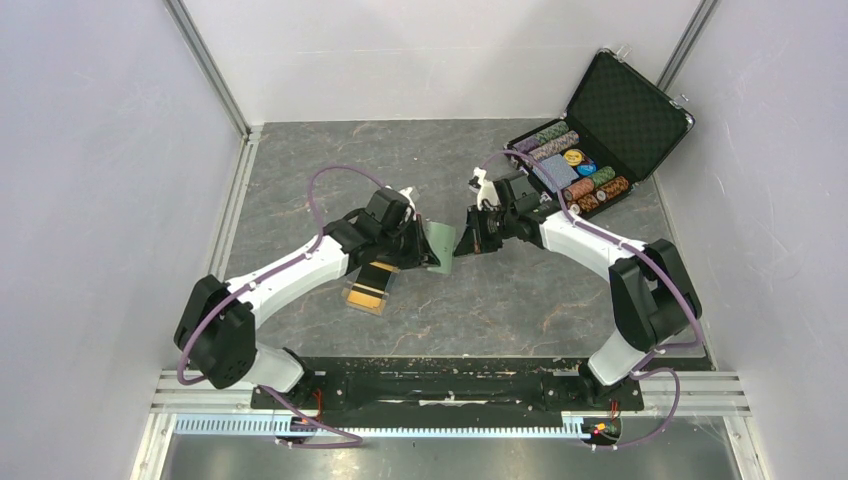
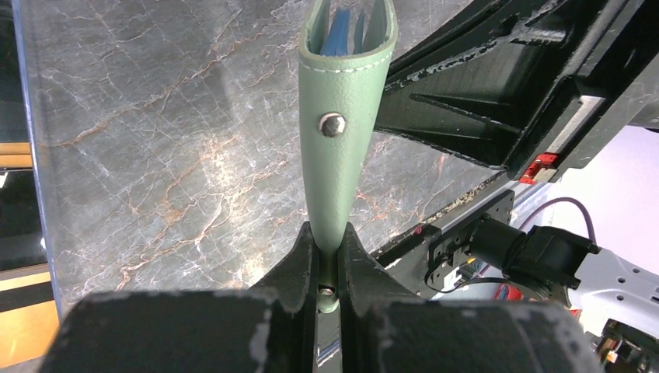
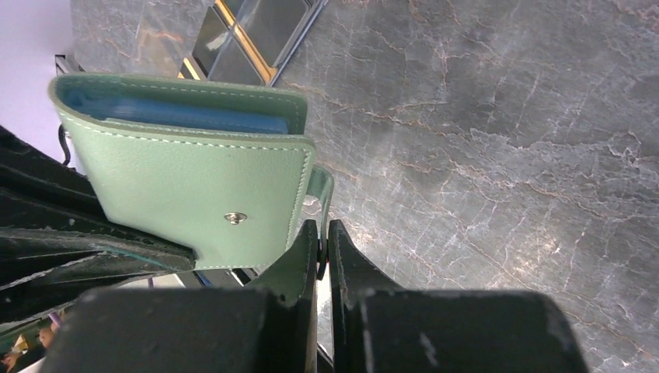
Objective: Put the credit cards into the card holder
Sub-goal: Open the card holder.
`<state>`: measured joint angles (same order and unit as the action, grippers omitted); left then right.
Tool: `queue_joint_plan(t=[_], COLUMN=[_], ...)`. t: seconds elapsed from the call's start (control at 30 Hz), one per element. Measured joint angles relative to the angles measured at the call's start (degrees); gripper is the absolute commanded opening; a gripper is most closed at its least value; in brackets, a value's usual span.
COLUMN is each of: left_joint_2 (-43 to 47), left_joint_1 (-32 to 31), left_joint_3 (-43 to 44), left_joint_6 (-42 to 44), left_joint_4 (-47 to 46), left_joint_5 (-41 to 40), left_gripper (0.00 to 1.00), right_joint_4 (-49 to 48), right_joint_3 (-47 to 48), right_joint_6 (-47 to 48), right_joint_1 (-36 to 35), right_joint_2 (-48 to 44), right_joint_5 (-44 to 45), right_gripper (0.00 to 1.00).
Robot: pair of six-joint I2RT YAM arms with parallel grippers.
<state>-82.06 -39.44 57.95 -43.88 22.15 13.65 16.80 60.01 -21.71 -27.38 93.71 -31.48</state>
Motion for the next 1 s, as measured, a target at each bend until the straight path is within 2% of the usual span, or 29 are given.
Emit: queue_joint_plan(t=[0.03,0.07,0.13,0.17,0.37,0.47,0.57,0.7,1.0], left_joint_2=[0.2,0.3,1.0,1.9,13.9,20.8,22.7,20.3,19.8], left_joint_1=[0.1,0.1,0.3,0.3,1.5,4.7,7.8,9.5,9.6], left_joint_3=[-0.2,-0.3,-0.3,-0.3,-0.3,0.0,1.0,2.8,2.9], left_joint_6=[0.0,0.2,0.5,0.7,3.8,7.8,13.3,22.4,42.1], left_joint_4=[0.0,0.0,0.1,0.4,5.5,5.1,4.5,4.6,1.7], left_joint_5=[0.0,0.0,-0.3,-1.1,-13.5,-15.5,-13.4,-7.2,4.4], left_gripper=[0.52,0.7,0.92,0.99,1.0,1.0,1.0,1.0,1.0], right_joint_4=[0.0,0.0,0.0,0.0,0.6,0.3,-0.5,-1.1,-1.2], right_joint_3=[0.2,0.3,1.1,1.6,7.6,12.7,17.1,18.6,18.6], right_joint_6=[0.0,0.0,0.2,0.3,2.9,4.4,5.8,7.1,7.6], right_joint_1=[0.0,0.0,0.2,0.3,3.2,4.4,4.7,4.5,4.4], right_joint_2=[0.0,0.0,0.0,0.0,-2.5,-3.5,-3.8,-4.3,-4.8], right_joint_5=[-0.3,-0.6,-1.7,-2.3,-8.9,-14.4,-21.7,-28.6,-36.2], right_gripper=[0.0,0.0,0.0,0.0,0.0,0.0,0.0,0.0,0.0])
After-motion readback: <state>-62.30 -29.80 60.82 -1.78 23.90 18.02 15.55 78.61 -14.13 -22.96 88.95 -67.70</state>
